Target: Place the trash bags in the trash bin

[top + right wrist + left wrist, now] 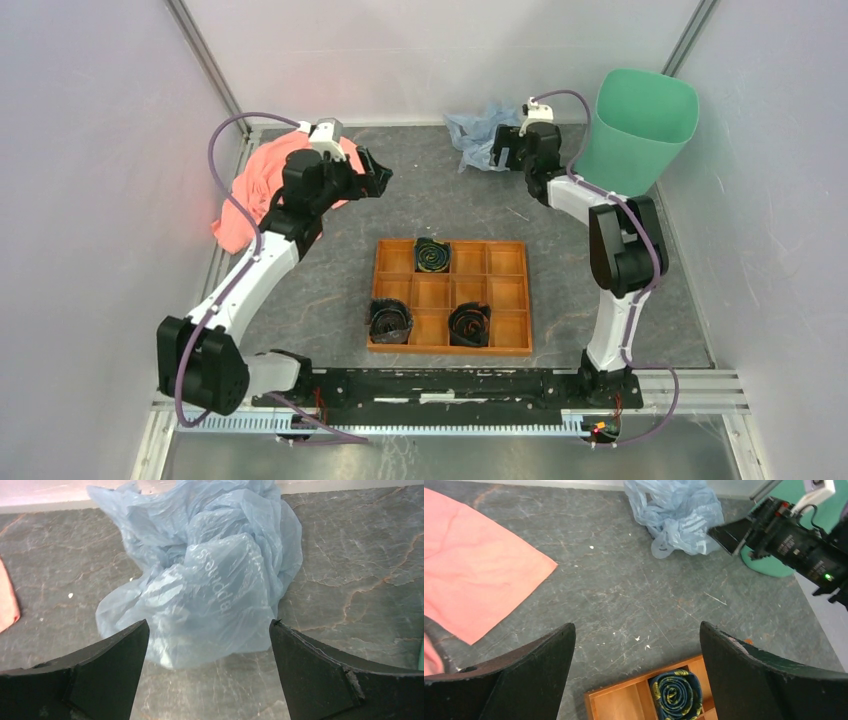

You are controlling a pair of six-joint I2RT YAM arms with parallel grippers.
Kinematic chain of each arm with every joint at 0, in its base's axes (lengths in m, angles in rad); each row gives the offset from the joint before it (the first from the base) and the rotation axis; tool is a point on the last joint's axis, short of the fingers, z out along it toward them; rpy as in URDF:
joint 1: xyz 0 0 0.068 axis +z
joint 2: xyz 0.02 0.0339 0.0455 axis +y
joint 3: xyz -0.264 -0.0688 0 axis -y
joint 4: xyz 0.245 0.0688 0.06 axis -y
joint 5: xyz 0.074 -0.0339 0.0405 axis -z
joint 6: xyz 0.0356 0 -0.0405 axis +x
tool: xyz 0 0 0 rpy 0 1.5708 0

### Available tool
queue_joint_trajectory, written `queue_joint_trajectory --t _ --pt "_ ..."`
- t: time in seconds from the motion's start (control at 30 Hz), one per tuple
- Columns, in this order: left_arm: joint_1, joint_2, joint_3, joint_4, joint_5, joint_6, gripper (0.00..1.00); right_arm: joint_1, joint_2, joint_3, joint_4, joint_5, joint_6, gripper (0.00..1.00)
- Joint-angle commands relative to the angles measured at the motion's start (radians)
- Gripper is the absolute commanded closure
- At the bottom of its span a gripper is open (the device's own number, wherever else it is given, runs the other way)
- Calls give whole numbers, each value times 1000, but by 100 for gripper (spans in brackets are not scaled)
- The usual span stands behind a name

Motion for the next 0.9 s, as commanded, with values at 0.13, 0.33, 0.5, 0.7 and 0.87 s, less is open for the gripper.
queue_joint_trajectory --t 0.13,0.33,0.5,0.7,0.87 --pt "-4 93 90 -65 66 -44 0 24 179 206 -10 -19 22 12" --pt "-4 183 176 -166 109 -38 0 30 178 239 -70 -315 -189 57" --pt "-4 173 158 -156 67 -34 0 41 89 125 -71 -565 -353 86" --pt "-4 180 148 -156 -3 -16 0 87 31 69 -182 -779 -534 96" --pt "-4 185 141 -156 -26 3 0 97 41 84 -208 -882 -541 100"
